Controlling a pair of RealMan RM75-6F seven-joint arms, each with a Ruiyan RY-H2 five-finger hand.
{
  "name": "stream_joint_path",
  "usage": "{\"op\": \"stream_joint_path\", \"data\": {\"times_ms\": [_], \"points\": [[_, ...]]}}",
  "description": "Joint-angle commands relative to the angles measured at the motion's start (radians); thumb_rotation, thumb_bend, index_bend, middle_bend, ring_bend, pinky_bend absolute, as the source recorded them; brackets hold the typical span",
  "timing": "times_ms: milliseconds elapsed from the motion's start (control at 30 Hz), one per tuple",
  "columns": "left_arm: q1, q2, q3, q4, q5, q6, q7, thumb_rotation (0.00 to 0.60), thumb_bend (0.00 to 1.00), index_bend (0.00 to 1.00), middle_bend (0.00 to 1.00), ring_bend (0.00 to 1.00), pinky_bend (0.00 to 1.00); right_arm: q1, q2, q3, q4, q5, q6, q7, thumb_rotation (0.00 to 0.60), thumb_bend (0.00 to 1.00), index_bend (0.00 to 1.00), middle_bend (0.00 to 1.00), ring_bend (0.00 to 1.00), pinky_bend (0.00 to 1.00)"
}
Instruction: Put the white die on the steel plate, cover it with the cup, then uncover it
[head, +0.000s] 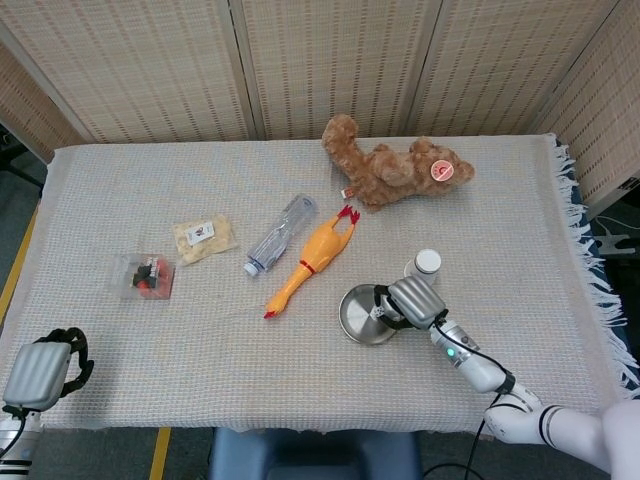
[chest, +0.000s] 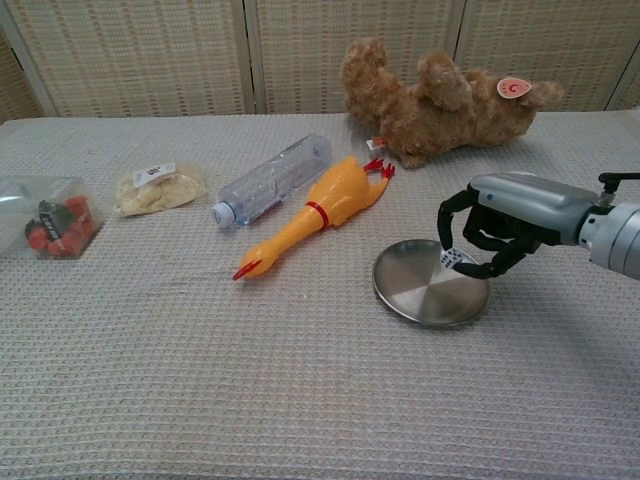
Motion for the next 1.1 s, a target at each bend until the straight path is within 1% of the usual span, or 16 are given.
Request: {"op": "stream_joint_path", "data": {"times_ms": [33, 333, 467, 600, 633, 700, 733, 767, 800, 833, 900, 967, 1000, 1033, 1100], "points": [[0.0, 0.0, 0.0, 0.0, 0.001, 0.001, 0.0, 0.6, 0.36, 0.26, 0.38, 0.34, 0.55, -0.003, -0.005, -0.011, 0.016, -0.028, 0.03, 0.035, 0.6, 0.21, 0.54, 0.89, 0.93, 0.97], [-0.001, 0.0, 0.002, -0.003, 0.002, -0.002, 0.008, 0.6, 0.36, 0.26, 0.38, 0.34, 0.55, -0.006, 0.007, -0.029, 0.012, -0.039, 0.044, 0.036, 0.6, 0.19, 0.49, 0.88, 0.92, 0.96], [-0.001, 0.0, 0.002, -0.003, 0.0, -0.003, 0.008, 0.6, 0.36, 0.26, 0.38, 0.34, 0.55, -0.014, 0.008, -0.031, 0.018, -0.044, 0.069, 0.004, 0.6, 0.13, 0.42, 0.85, 0.91, 0.96], [-0.001, 0.0, 0.002, -0.004, 0.0, -0.003, 0.009, 0.6, 0.36, 0.26, 0.38, 0.34, 0.55, -0.023, 0.008, -0.035, 0.017, -0.046, 0.088, -0.003, 0.6, 0.12, 0.36, 0.81, 0.9, 0.95], [-0.001, 0.0, 0.002, -0.004, 0.001, -0.003, 0.009, 0.6, 0.36, 0.26, 0.38, 0.34, 0.55, -0.025, 0.008, -0.036, 0.017, -0.048, 0.094, 0.001, 0.6, 0.11, 0.35, 0.79, 0.88, 0.94], [-0.001, 0.0, 0.003, -0.005, 0.003, -0.003, 0.009, 0.6, 0.36, 0.26, 0.38, 0.34, 0.55, -0.03, 0.005, -0.036, 0.024, -0.056, 0.117, 0.012, 0.6, 0.11, 0.33, 0.71, 0.8, 0.9], [-0.001, 0.0, 0.003, -0.005, 0.003, -0.003, 0.009, 0.6, 0.36, 0.26, 0.38, 0.34, 0.55, -0.033, 0.002, -0.032, 0.031, -0.056, 0.13, 0.011, 0.6, 0.11, 0.33, 0.66, 0.71, 0.87], [-0.001, 0.001, 0.004, -0.005, 0.003, -0.003, 0.009, 0.6, 0.36, 0.26, 0.38, 0.34, 0.55, -0.037, -0.004, -0.025, 0.043, -0.056, 0.149, 0.002, 0.6, 0.11, 0.32, 0.59, 0.57, 0.83], [-0.001, 0.001, 0.004, -0.006, 0.003, -0.003, 0.009, 0.6, 0.36, 0.26, 0.38, 0.34, 0.55, -0.041, -0.012, -0.019, 0.058, -0.058, 0.17, -0.012, 0.6, 0.11, 0.32, 0.54, 0.46, 0.78], [-0.001, 0.001, 0.004, -0.006, 0.002, -0.003, 0.009, 0.6, 0.36, 0.26, 0.38, 0.34, 0.55, -0.046, -0.024, -0.009, 0.08, -0.058, 0.195, -0.032, 0.6, 0.11, 0.32, 0.5, 0.38, 0.72], [-0.001, 0.001, 0.003, -0.006, 0.001, -0.004, 0.01, 0.6, 0.36, 0.26, 0.38, 0.34, 0.55, -0.048, -0.043, 0.011, 0.119, -0.052, 0.227, -0.061, 0.6, 0.11, 0.32, 0.38, 0.21, 0.52], [-0.001, 0.001, 0.004, -0.007, 0.001, -0.005, 0.011, 0.6, 0.36, 0.26, 0.38, 0.34, 0.55, -0.046, -0.053, 0.03, 0.138, -0.039, 0.237, -0.073, 0.6, 0.11, 0.3, 0.28, 0.08, 0.35], [-0.001, 0.001, 0.004, -0.008, 0.001, -0.005, 0.011, 0.6, 0.36, 0.26, 0.38, 0.34, 0.55, -0.044, -0.055, 0.037, 0.142, -0.032, 0.237, -0.071, 0.6, 0.11, 0.28, 0.23, 0.04, 0.28], [-0.002, 0.001, 0.004, -0.008, 0.002, -0.006, 0.011, 0.6, 0.36, 0.26, 0.38, 0.34, 0.55, -0.041, -0.054, 0.046, 0.144, -0.023, 0.233, -0.07, 0.6, 0.11, 0.27, 0.2, 0.02, 0.24], [-0.002, 0.0, 0.004, -0.008, 0.001, -0.005, 0.012, 0.6, 0.36, 0.26, 0.38, 0.34, 0.55, -0.038, -0.05, 0.059, 0.149, -0.007, 0.227, -0.086, 0.6, 0.11, 0.24, 0.16, 0.0, 0.16]]}}
